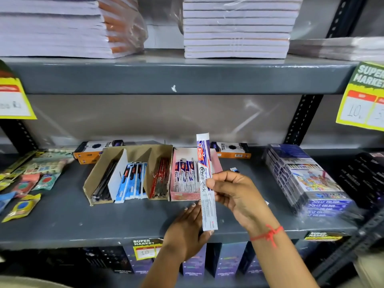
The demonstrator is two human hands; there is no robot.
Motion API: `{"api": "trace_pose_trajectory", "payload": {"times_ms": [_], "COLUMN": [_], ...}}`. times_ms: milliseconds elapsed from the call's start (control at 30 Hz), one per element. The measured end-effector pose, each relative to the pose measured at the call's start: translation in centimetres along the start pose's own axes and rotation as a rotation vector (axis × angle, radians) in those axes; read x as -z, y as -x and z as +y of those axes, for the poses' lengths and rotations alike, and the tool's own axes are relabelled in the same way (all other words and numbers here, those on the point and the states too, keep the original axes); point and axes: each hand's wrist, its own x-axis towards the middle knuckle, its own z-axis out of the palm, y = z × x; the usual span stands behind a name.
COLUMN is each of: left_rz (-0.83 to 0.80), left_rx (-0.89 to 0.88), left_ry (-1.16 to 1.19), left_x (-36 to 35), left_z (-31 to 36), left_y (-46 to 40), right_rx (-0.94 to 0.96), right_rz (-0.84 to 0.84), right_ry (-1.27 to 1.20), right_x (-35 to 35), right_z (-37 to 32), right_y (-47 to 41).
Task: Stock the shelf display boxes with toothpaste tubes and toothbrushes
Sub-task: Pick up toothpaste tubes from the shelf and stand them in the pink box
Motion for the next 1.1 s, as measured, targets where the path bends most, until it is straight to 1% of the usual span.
{"api": "trace_pose_trajectory", "payload": {"times_ms": [67,167,233,367,567,633,733,833,933,1033,1100], "left_rz": [0.042,0.088,0.065,0.082,0.179,0.164,0.241,0.254,0.244,0.252,0.268], "left_rx": [0.007,0.020,0.069,0.125,0.185,0.185,0.141,0.132,0.132,0.128,0.124], "left_ry": [0.050,0.017,-0.019,-0.017,0.091,0.114,0.110,0.082,0.064,0.070,0.067], "left_x": [-0.1,-0.8,-1.1,-0.7,-1.6,-1.4,-1.7,-1.9,-1.9,-2.0,-2.0], "left_z": [-0.5,-2.2,-3.7,-6.4,-7.5,-7.5,-7.7,-7.7,-7.8,-7.8,-7.8], "left_y": [0.2,0.5,0.8,1.6,1.8,1.9,1.9,1.9,1.8,1.9,1.9], "right_rx": [-0.033,-0.083,-0.097,-0.086,-0.107,-0.125,-0.165,-0.178,-0.188,-0.124,-0.090], "right_rz": [-0.008,0.008,0.057,0.176,0.243,0.268,0.287,0.261,0.241,0.333,0.321], "right_ry": [0.000,0.034,0.073,0.157,0.394,0.487,0.638,0.660,0.776,0.934,0.981], "right_x": [0.0,0.0,-0.1,-0.9,-2.2,-2.1,-1.6,-1.9,-2.3,-2.4,-2.5], "right_z": [0.0,0.3,0.6,1.4,3.8,4.8,6.4,6.5,6.7,7.7,7.7], "right_y": [-0.4,-1.8,-3.5,-7.8,-13.4,-15.1,-17.1,-17.3,-17.5,-18.1,-17.8]}}
